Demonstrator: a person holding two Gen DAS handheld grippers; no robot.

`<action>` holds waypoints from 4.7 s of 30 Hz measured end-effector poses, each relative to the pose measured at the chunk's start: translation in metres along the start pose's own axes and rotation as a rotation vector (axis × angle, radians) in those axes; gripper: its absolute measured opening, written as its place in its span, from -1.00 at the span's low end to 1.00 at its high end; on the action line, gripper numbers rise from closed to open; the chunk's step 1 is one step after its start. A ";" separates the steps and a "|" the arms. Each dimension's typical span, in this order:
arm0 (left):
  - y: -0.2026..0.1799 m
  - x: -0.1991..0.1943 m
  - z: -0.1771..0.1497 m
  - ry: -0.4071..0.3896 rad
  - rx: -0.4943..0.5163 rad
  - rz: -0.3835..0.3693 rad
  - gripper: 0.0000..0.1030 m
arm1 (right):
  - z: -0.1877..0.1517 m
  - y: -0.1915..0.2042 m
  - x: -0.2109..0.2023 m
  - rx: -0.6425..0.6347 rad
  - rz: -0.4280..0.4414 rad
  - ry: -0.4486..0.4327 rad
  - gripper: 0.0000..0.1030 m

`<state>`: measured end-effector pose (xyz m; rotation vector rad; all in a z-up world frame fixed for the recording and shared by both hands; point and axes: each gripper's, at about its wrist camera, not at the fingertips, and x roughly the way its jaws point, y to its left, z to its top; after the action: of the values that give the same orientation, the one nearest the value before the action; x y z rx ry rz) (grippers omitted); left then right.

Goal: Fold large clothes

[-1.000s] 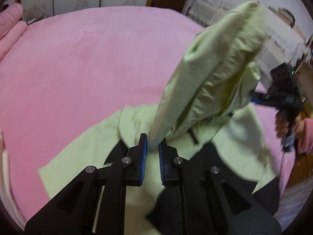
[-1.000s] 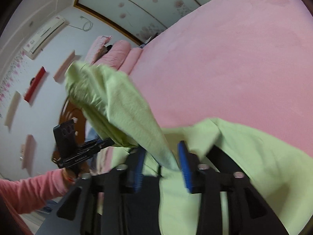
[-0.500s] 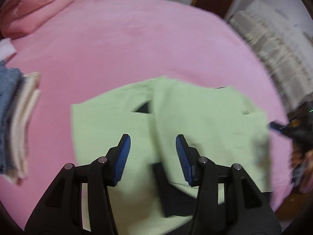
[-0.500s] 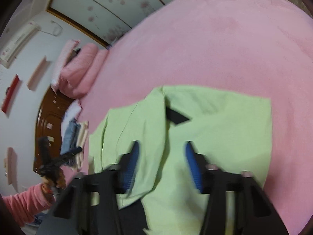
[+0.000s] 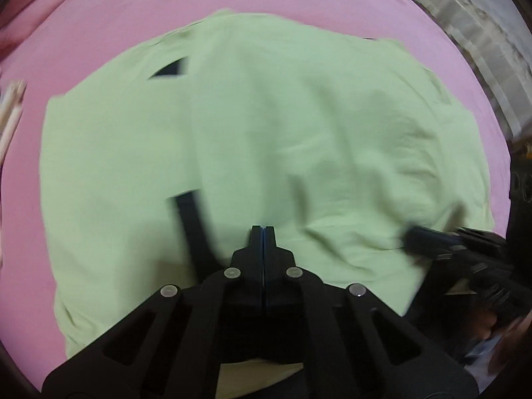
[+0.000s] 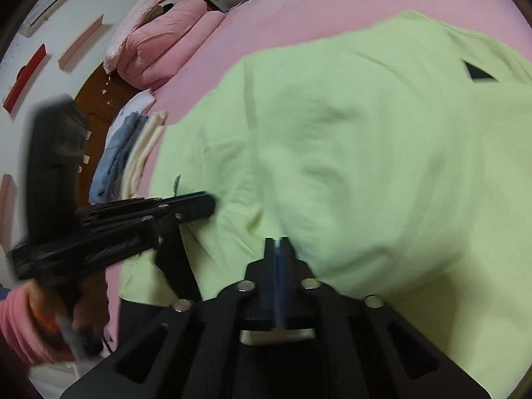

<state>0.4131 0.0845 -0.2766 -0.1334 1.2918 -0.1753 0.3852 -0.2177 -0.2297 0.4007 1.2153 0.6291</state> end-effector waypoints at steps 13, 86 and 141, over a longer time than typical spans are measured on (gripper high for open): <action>-0.004 -0.071 0.028 -0.174 -0.007 -0.164 -0.99 | 0.050 -0.008 -0.054 0.063 -0.079 -0.103 -1.00; 0.034 -0.147 -0.145 -0.012 -0.106 0.086 0.16 | -0.113 0.189 0.012 0.022 -0.556 -0.111 0.72; 0.161 -0.227 -0.402 0.186 -0.285 -0.028 0.23 | -0.437 0.030 -0.211 0.209 -0.614 0.088 0.40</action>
<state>-0.0247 0.2882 -0.2033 -0.3859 1.4968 -0.0265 -0.0811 -0.3491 -0.1916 0.1553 1.4054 -0.0090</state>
